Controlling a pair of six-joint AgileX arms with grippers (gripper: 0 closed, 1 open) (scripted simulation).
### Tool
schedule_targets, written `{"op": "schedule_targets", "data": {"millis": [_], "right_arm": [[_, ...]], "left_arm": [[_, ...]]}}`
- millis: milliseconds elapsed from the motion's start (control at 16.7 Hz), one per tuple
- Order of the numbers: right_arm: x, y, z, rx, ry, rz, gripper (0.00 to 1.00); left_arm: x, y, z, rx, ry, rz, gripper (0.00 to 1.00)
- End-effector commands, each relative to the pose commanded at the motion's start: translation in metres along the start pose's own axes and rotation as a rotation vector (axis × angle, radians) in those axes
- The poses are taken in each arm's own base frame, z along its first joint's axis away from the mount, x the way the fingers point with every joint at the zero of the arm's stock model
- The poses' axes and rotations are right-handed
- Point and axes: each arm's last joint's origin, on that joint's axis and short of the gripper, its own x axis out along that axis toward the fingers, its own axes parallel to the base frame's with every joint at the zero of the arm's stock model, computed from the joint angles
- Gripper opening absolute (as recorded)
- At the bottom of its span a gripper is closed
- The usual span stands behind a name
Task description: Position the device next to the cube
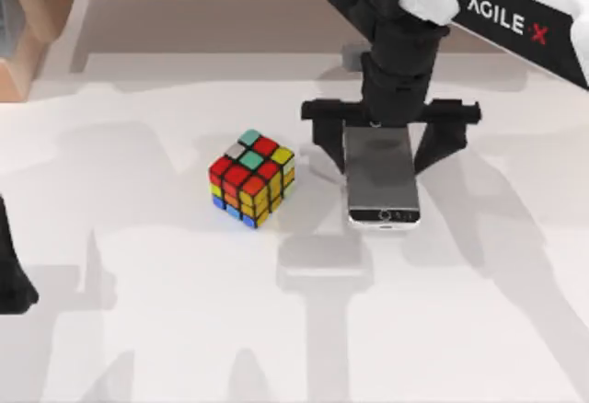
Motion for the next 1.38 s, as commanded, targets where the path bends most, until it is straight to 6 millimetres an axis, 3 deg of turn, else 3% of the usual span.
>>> {"op": "schedule_targets", "data": {"millis": [300,780,1020,1260,1380], "right_arm": [[0.014,0.0,-0.003,-0.001,0.039,0.023,0.0],[0.013,-0.002,0.001,-0.003,-0.058,0.007,0.0],[0.027,-0.004,0.004,0.0,-0.073,-0.031,0.0],[0.028,-0.004,0.004,0.0,-0.071,-0.032,0.0],[0.028,-0.004,0.004,0.0,-0.071,-0.032,0.15]], "left_arm": [[0.0,0.0,0.0,0.0,0.0,0.0,1.0],[0.0,0.0,0.0,0.0,0.0,0.0,1.0],[0.0,0.0,0.0,0.0,0.0,0.0,1.0],[0.0,0.0,0.0,0.0,0.0,0.0,1.0],[0.0,0.0,0.0,0.0,0.0,0.0,1.0]]}}
